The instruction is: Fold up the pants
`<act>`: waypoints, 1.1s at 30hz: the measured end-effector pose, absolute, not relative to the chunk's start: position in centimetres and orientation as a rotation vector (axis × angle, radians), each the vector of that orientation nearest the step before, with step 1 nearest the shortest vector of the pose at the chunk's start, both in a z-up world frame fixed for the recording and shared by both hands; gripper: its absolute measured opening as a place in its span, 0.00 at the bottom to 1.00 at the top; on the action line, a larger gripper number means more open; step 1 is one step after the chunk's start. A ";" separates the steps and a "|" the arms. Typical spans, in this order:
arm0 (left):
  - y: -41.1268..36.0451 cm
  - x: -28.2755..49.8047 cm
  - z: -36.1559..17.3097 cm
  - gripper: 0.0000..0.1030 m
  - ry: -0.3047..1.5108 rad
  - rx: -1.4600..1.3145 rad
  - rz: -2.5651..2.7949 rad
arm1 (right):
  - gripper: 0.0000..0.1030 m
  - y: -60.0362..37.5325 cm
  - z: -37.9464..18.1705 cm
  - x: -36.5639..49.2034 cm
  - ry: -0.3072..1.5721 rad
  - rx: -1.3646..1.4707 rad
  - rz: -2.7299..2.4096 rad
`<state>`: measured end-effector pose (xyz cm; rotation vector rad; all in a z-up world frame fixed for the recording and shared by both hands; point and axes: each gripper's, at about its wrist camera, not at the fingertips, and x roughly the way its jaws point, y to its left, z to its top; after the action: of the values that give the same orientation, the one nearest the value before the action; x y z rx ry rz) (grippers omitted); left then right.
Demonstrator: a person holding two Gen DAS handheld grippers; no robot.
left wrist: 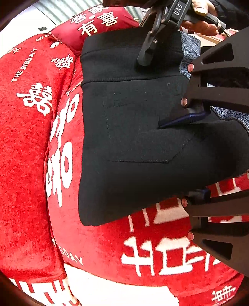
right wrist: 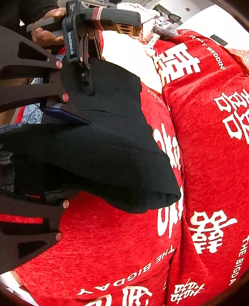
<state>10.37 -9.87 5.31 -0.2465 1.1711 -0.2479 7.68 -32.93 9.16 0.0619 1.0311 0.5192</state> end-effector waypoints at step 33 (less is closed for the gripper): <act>5.6 9.0 7.8 0.49 1.201 -0.279 -0.077 | 0.56 -16.9 10.2 8.2 1.097 0.014 0.621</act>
<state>8.98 5.60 7.80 -0.2791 1.2008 -0.0770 8.20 -16.92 10.18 0.0143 1.0972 0.6212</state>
